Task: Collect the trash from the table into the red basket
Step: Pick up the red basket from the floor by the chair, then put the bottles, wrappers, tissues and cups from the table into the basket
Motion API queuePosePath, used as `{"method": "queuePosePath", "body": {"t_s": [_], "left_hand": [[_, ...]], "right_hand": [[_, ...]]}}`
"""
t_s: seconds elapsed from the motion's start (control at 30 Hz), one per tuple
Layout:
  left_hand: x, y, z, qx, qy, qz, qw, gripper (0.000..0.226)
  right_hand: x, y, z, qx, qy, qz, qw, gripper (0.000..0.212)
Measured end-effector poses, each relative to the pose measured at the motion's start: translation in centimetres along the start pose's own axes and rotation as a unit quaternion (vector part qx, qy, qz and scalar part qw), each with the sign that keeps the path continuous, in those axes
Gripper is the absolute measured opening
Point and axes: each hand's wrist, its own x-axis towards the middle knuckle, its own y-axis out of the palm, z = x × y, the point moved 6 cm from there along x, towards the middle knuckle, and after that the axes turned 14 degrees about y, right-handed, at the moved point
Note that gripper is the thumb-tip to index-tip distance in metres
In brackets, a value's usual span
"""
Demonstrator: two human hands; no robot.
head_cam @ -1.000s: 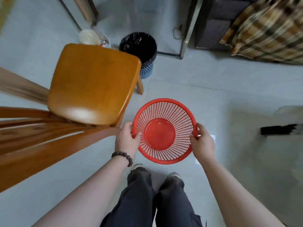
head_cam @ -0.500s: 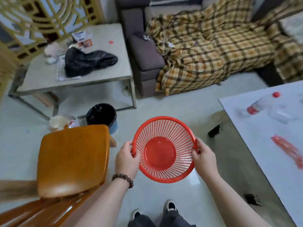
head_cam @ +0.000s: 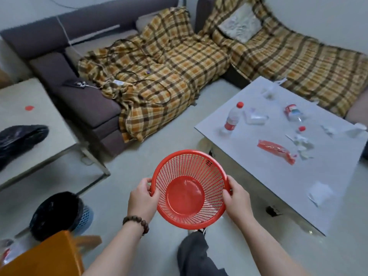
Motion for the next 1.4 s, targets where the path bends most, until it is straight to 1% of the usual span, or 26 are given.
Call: {"method": "queuePosePath", "body": {"t_s": [0.23, 0.37, 0.47, 0.67, 0.87, 0.97, 1.07, 1.13, 1.2, 1.27, 1.33, 1.4], "left_hand": [[13.1, 3.9, -4.2, 0.018, 0.026, 0.041, 0.999, 0.019], [18.5, 5.2, -6.7, 0.024, 0.042, 0.055, 0.997, 0.016], [21.8, 6.3, -7.7, 0.017, 0.036, 0.070, 0.997, 0.016], [28.8, 8.2, -8.8, 0.039, 0.040, 0.113, 0.992, 0.019], [38.7, 11.0, -10.2, 0.062, 0.064, 0.142, 0.986, 0.011], [44.2, 12.9, -10.8, 0.082, 0.073, 0.169, 0.980, 0.006], [48.9, 14.4, -11.4, 0.096, 0.094, 0.190, 0.973, 0.004], [51.5, 15.4, -11.7, 0.112, 0.107, 0.207, 0.966, 0.005], [53.5, 16.2, -12.0, 0.127, 0.118, 0.219, 0.960, 0.004], [54.9, 17.0, -12.4, 0.141, 0.129, 0.225, 0.955, 0.003], [55.7, 17.7, -12.6, 0.158, 0.137, 0.230, 0.951, 0.006], [56.4, 18.4, -12.9, 0.173, 0.136, 0.231, 0.948, 0.009]], "right_hand": [[11.2, -1.9, 3.1, 0.056, 0.023, -0.002, 0.998, 0.039], [16.6, -3.2, 5.2, 0.062, 0.030, -0.012, 0.998, 0.039], [19.7, -3.5, 6.4, 0.078, 0.041, -0.005, 0.996, 0.042], [25.1, -2.8, 8.6, 0.090, 0.065, -0.014, 0.994, 0.033], [32.0, -1.9, 10.3, 0.106, 0.128, -0.020, 0.986, 0.037], [35.9, -2.3, 10.2, 0.094, 0.176, -0.059, 0.978, 0.037], [38.9, -3.8, 9.8, 0.046, 0.209, -0.154, 0.965, 0.035], [40.4, -4.7, 9.3, 0.011, 0.223, -0.202, 0.954, 0.043], [42.0, -4.6, 8.7, -0.018, 0.249, -0.192, 0.949, 0.053], [43.4, -3.8, 8.1, -0.018, 0.272, -0.149, 0.951, 0.056], [44.4, -2.9, 7.7, 0.001, 0.286, -0.118, 0.951, 0.051], [45.0, -2.4, 7.6, 0.029, 0.295, -0.122, 0.947, 0.038]]}}
